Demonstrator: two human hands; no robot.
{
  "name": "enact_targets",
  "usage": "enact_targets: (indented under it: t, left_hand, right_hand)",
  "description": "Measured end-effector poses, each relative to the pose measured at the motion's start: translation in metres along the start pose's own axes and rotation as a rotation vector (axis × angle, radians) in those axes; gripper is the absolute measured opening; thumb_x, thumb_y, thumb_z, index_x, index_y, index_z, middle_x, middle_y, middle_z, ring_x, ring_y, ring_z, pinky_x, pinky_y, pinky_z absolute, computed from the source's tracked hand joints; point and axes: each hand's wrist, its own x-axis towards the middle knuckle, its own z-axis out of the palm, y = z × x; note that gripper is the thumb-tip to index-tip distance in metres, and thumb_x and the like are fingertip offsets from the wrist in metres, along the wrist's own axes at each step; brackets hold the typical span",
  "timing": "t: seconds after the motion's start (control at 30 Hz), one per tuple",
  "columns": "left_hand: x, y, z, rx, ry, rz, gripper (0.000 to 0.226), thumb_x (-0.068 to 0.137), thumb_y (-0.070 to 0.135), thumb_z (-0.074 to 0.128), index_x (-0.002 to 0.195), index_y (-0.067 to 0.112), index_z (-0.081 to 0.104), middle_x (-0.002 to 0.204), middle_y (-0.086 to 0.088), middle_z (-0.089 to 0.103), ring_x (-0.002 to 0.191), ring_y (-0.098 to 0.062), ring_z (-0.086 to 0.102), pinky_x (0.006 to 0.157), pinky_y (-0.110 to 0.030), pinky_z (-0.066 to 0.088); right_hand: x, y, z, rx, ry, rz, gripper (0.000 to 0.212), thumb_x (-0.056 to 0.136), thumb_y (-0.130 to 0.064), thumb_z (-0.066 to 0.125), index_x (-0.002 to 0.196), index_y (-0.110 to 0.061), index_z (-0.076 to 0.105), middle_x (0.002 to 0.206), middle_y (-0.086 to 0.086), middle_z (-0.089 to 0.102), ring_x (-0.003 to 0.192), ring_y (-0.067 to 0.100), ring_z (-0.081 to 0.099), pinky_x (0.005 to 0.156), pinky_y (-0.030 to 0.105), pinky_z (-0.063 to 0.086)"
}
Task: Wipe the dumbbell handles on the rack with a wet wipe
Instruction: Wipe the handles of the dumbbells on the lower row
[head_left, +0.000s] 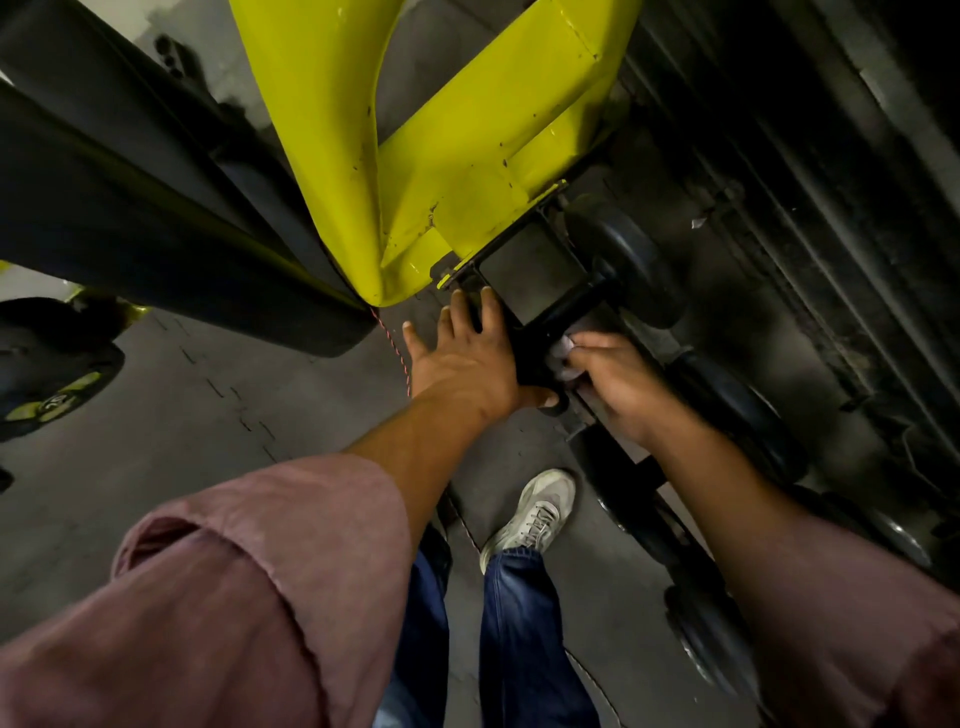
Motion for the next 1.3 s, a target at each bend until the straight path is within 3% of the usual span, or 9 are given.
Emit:
enact_targets:
  t: [0.13, 0.2, 0.27, 0.33, 0.43, 0.7, 0.87, 1.07, 1.3]
  left_hand:
    - [0.000, 0.000, 0.001, -0.002, 0.002, 0.003, 0.143, 0.064, 0.082, 0.072, 0.161, 0.016, -0.010, 0.169, -0.014, -0.005, 0.157, -0.030, 0.002, 0.118, -0.067, -0.004]
    - [0.000, 0.000, 0.002, -0.003, 0.008, 0.004, 0.143, 0.065, 0.082, 0.072, 0.161, 0.016, -0.010, 0.169, -0.014, -0.005, 0.157, -0.030, 0.002, 0.118, -0.067, -0.004]
    - [-0.001, -0.001, 0.001, -0.003, 0.002, 0.000, 0.142, 0.065, 0.081, 0.072, 0.161, 0.016, -0.011, 0.169, -0.015, -0.005, 0.157, -0.030, 0.001, 0.118, -0.067, -0.005]
    - [-0.001, 0.000, 0.001, -0.007, -0.005, -0.005, 0.143, 0.065, 0.082, 0.072, 0.161, 0.016, -0.012, 0.169, -0.015, -0.006, 0.157, -0.031, 0.001, 0.118, -0.066, -0.005]
    - [-0.001, 0.001, 0.001, -0.012, -0.005, -0.012, 0.143, 0.065, 0.081, 0.072, 0.161, 0.017, -0.012, 0.169, -0.015, -0.006, 0.157, -0.030, 0.002, 0.119, -0.066, -0.005]
    - [-0.001, 0.000, 0.003, -0.028, 0.002, 0.000, 0.141, 0.067, 0.081, 0.072, 0.161, 0.017, -0.012, 0.169, -0.016, -0.007, 0.157, -0.031, 0.000, 0.118, -0.067, -0.005]
    - [0.000, -0.001, 0.006, -0.045, 0.038, -0.009, 0.142, 0.063, 0.081, 0.074, 0.161, 0.018, -0.008, 0.169, -0.017, -0.003, 0.157, -0.031, 0.003, 0.119, -0.066, -0.004]
    - [-0.001, -0.001, 0.008, -0.071, 0.036, -0.003, 0.142, 0.063, 0.079, 0.076, 0.161, 0.018, -0.007, 0.169, -0.017, -0.005, 0.157, -0.032, 0.005, 0.119, -0.066, -0.003]
    - [-0.003, 0.000, 0.007, -0.081, 0.033, -0.005, 0.141, 0.064, 0.078, 0.076, 0.161, 0.018, -0.008, 0.169, -0.017, -0.006, 0.157, -0.033, 0.005, 0.120, -0.066, -0.002]
  right_hand:
    - [-0.013, -0.015, -0.009, -0.145, 0.061, -0.179, 0.021, 0.084, -0.006, 0.059, 0.087, -0.021, 0.073, 0.075, -0.011, 0.074, 0.071, 0.001, 0.067, 0.065, 0.021, 0.052]
    - [-0.014, -0.022, -0.012, -0.440, 0.144, -0.393, 0.035, 0.078, -0.012, 0.058, 0.107, -0.021, 0.074, 0.101, -0.009, 0.075, 0.093, 0.008, 0.069, 0.084, 0.032, 0.056]
    - [-0.018, -0.029, -0.012, -0.772, 0.241, -0.613, 0.051, 0.079, -0.003, 0.057, 0.128, -0.013, 0.065, 0.128, 0.004, 0.064, 0.116, 0.020, 0.060, 0.102, 0.030, 0.048]
    - [-0.019, -0.033, -0.007, -1.111, 0.253, -0.767, 0.056, 0.079, 0.002, 0.050, 0.135, -0.005, 0.056, 0.137, 0.010, 0.052, 0.125, 0.027, 0.051, 0.108, 0.032, 0.043]
    - [-0.012, -0.032, -0.003, -1.595, 0.276, -0.809, 0.051, 0.085, -0.009, 0.039, 0.134, -0.003, 0.051, 0.136, 0.014, 0.049, 0.124, 0.033, 0.049, 0.101, 0.042, 0.046]
    - [0.021, -0.038, -0.002, -2.125, 0.300, -0.788, 0.042, 0.092, -0.025, 0.056, 0.130, -0.009, 0.051, 0.133, 0.014, 0.054, 0.126, 0.032, 0.048, 0.103, 0.041, 0.039]
    - [0.019, -0.055, 0.008, -2.481, 0.315, -0.781, 0.048, 0.099, -0.034, 0.039, 0.139, -0.009, 0.045, 0.139, 0.011, 0.048, 0.134, 0.029, 0.038, 0.111, 0.042, 0.029]
    - [0.015, -0.063, 0.012, -2.507, 0.362, -0.722, 0.042, 0.100, -0.031, 0.041, 0.133, -0.011, 0.058, 0.125, 0.010, 0.046, 0.113, 0.026, 0.045, 0.089, 0.034, 0.037]
    - [0.010, -0.060, 0.007, -2.403, 0.325, -0.721, 0.037, 0.099, -0.025, 0.044, 0.131, -0.009, 0.054, 0.124, 0.011, 0.049, 0.115, 0.026, 0.046, 0.089, 0.033, 0.040]
